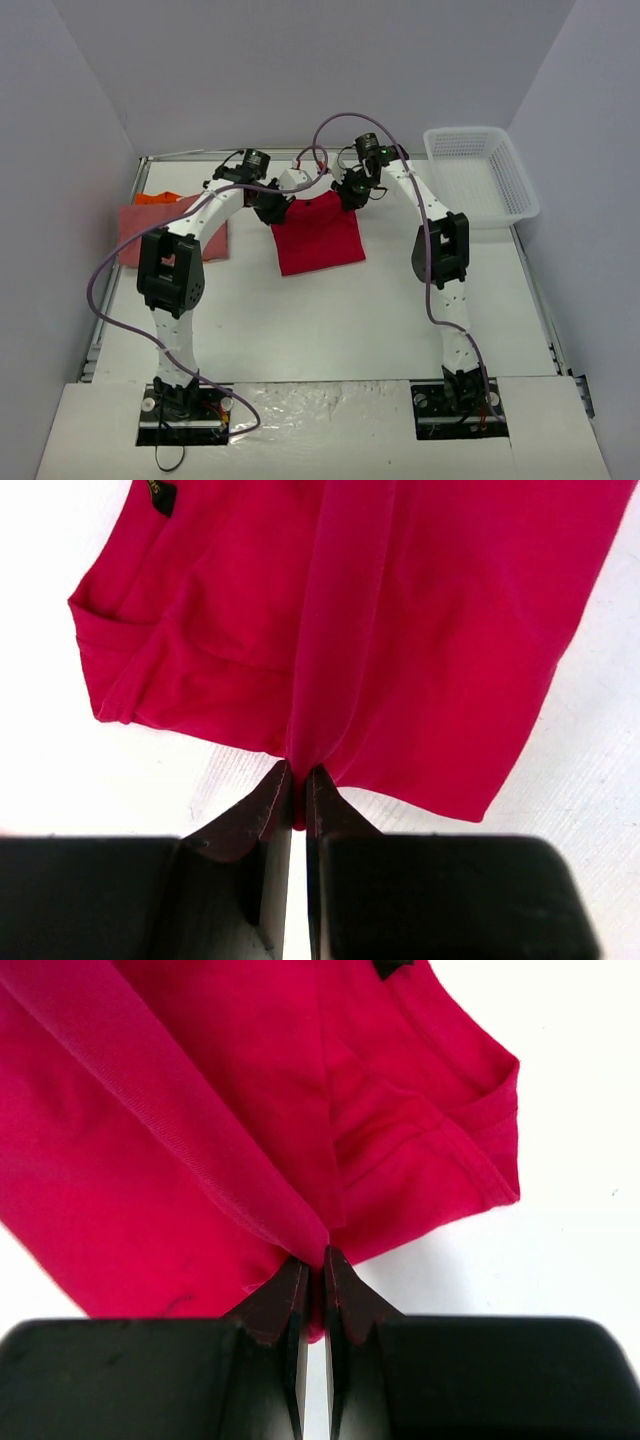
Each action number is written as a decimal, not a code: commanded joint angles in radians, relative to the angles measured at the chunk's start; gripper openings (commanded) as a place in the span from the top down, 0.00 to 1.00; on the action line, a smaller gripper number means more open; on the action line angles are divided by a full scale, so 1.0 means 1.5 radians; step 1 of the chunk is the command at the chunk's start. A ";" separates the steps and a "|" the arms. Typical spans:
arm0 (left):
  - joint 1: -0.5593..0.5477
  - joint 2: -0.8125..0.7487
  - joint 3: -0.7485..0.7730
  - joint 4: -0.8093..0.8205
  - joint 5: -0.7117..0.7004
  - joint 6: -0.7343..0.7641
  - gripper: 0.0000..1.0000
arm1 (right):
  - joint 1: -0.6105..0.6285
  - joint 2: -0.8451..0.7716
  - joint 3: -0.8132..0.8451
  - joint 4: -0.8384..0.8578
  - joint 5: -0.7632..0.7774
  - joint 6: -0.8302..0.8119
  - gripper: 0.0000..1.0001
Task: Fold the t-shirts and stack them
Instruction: Fold the long partially folded tshirt into a neat square
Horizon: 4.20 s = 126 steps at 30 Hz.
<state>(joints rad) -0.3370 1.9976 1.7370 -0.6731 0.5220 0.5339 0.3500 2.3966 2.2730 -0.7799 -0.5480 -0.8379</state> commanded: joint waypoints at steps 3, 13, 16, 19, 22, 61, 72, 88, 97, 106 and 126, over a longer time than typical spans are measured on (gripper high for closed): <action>0.008 0.001 0.036 0.021 -0.034 -0.022 0.98 | -0.005 0.024 0.037 0.038 0.016 0.031 1.00; 0.008 0.039 0.054 0.042 -0.087 -0.052 0.98 | -0.003 0.089 0.092 0.082 0.039 0.067 1.00; 0.007 0.055 0.060 0.048 -0.105 -0.066 0.98 | -0.001 0.098 0.096 0.091 0.048 0.073 1.00; 0.006 0.072 0.066 0.052 -0.135 -0.088 0.98 | 0.000 0.104 0.097 0.108 0.054 0.083 1.00; 0.003 0.081 0.067 0.065 -0.156 -0.100 0.98 | 0.000 0.111 0.097 0.138 0.065 0.105 1.00; -0.132 0.115 -0.050 0.042 -0.357 -0.126 0.98 | 0.025 0.019 -0.227 0.177 0.070 0.160 1.00; -0.154 0.026 -0.168 0.014 -0.284 -0.104 0.98 | 0.043 -0.121 -0.445 0.175 0.062 0.160 1.00; -0.168 -0.110 -0.160 -0.064 -0.248 -0.087 0.98 | 0.077 -0.255 -0.471 0.094 0.042 0.174 1.00; -0.162 -0.159 -0.148 -0.091 -0.261 -0.087 0.98 | 0.078 -0.312 -0.477 0.054 0.036 0.175 1.00; -0.155 -0.199 -0.121 -0.114 -0.284 -0.087 0.98 | 0.078 -0.338 -0.446 0.036 0.039 0.179 1.00; -0.116 -0.224 -0.103 -0.105 -0.253 -0.105 0.98 | 0.060 -0.314 -0.356 0.015 0.030 0.182 1.00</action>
<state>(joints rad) -0.5232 1.7069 1.5490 -0.8185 0.1474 0.3878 0.4522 1.9343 1.6920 -0.7059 -0.5056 -0.5545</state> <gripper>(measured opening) 0.058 0.030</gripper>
